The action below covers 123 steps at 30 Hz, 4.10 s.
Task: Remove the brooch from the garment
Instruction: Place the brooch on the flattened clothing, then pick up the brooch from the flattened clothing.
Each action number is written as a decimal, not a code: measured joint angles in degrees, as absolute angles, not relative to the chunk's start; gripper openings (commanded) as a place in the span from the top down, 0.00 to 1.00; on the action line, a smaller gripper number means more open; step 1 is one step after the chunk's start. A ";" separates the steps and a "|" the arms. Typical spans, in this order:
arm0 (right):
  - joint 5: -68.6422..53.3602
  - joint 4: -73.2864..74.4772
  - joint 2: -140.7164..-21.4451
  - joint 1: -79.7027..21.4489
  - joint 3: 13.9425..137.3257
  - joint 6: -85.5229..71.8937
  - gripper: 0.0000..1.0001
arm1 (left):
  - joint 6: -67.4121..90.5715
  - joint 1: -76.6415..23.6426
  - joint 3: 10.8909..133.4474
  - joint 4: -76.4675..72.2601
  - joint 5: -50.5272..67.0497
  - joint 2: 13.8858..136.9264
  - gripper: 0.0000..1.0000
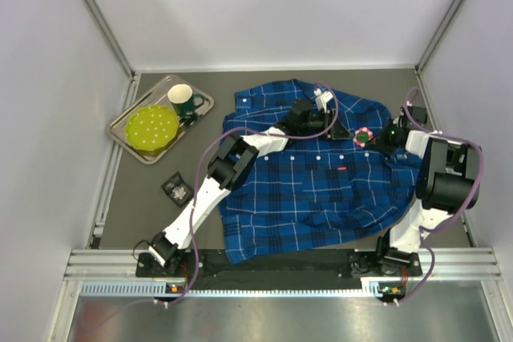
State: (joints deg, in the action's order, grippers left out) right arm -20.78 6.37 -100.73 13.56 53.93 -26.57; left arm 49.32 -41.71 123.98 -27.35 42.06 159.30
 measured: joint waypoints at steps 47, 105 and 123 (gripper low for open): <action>-20.29 -2.42 -100.66 0.47 61.17 -24.75 0.51 | 39.59 -41.01 111.28 -15.00 35.00 143.59 0.50; -33.04 -21.02 -108.16 13.98 49.93 -50.78 0.82 | 33.15 -44.34 131.79 -14.06 17.04 158.69 0.55; -32.67 -18.41 -103.26 13.98 46.44 -50.68 1.00 | 28.93 -44.56 129.10 -8.86 18.28 155.98 0.30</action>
State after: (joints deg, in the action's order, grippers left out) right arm -32.67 -18.41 -103.26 13.98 46.44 -50.68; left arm 28.93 -44.56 129.10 -8.86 18.28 155.98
